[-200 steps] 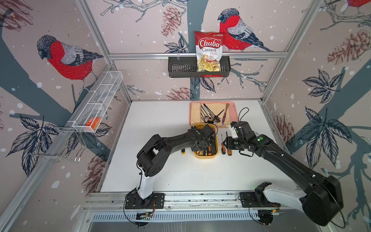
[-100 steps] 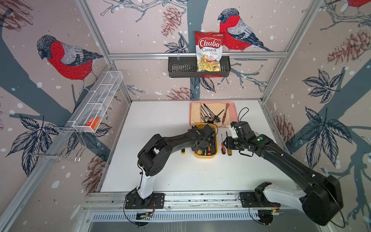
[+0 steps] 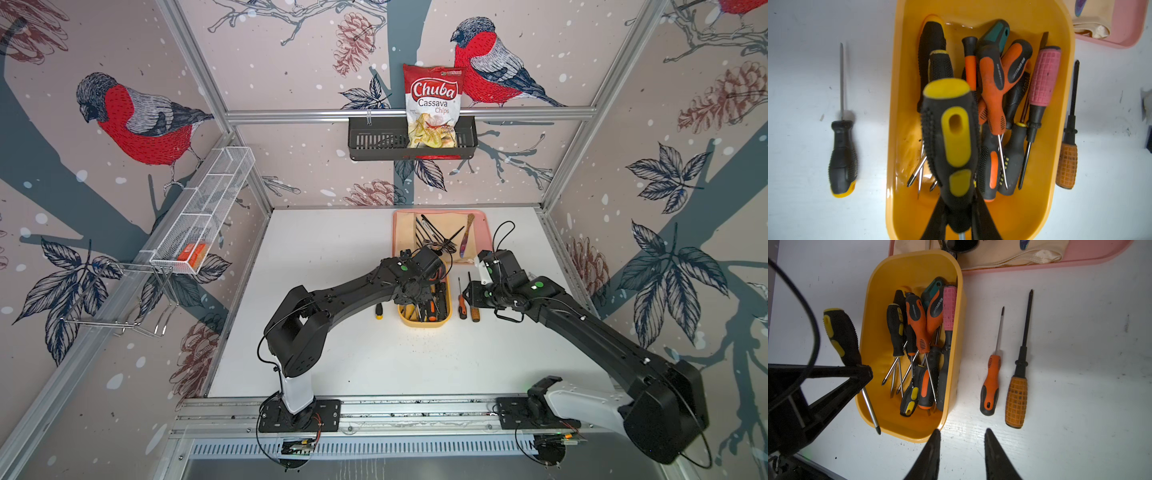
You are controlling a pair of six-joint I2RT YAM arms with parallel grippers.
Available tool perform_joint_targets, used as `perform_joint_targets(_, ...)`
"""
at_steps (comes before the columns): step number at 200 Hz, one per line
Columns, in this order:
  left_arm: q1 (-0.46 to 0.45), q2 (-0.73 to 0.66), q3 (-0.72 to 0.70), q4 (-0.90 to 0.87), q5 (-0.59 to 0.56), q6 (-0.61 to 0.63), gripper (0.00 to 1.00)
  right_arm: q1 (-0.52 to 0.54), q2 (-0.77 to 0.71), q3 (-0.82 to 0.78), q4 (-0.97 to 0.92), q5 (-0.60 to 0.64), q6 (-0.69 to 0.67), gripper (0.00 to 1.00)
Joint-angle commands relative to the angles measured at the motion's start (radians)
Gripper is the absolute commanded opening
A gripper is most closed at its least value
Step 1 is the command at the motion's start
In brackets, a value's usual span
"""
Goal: Take out the screwdriver from the storage box
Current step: Pick up the screwdriver from the storage box, then place the screwdriver at the center of the board.
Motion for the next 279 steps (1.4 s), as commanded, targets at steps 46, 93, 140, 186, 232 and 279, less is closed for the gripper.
perform_joint_targets(46,0.062,-0.121,-0.01,-0.133,0.084,0.203,0.07,0.011,0.016,0.017,0.018,0.005,0.053,0.36)
perform_joint_targets(93,0.178,-0.217,-0.116,-0.15,0.141,0.349,0.07,0.058,0.049,0.028,0.037,0.02,0.091,0.36)
perform_joint_targets(140,0.272,-0.211,-0.194,-0.141,0.135,0.461,0.07,0.113,0.104,0.057,0.05,0.048,0.124,0.36)
perform_joint_targets(186,0.354,-0.155,-0.248,-0.082,0.155,0.52,0.07,0.143,0.133,0.062,0.061,0.062,0.151,0.36)
perform_joint_targets(232,0.373,-0.076,-0.255,-0.021,0.177,0.541,0.08,0.147,0.152,0.068,0.064,0.073,0.16,0.36)
perform_joint_targets(279,0.385,-0.016,-0.256,0.019,0.179,0.539,0.09,0.147,0.174,0.082,0.061,0.074,0.157,0.36)
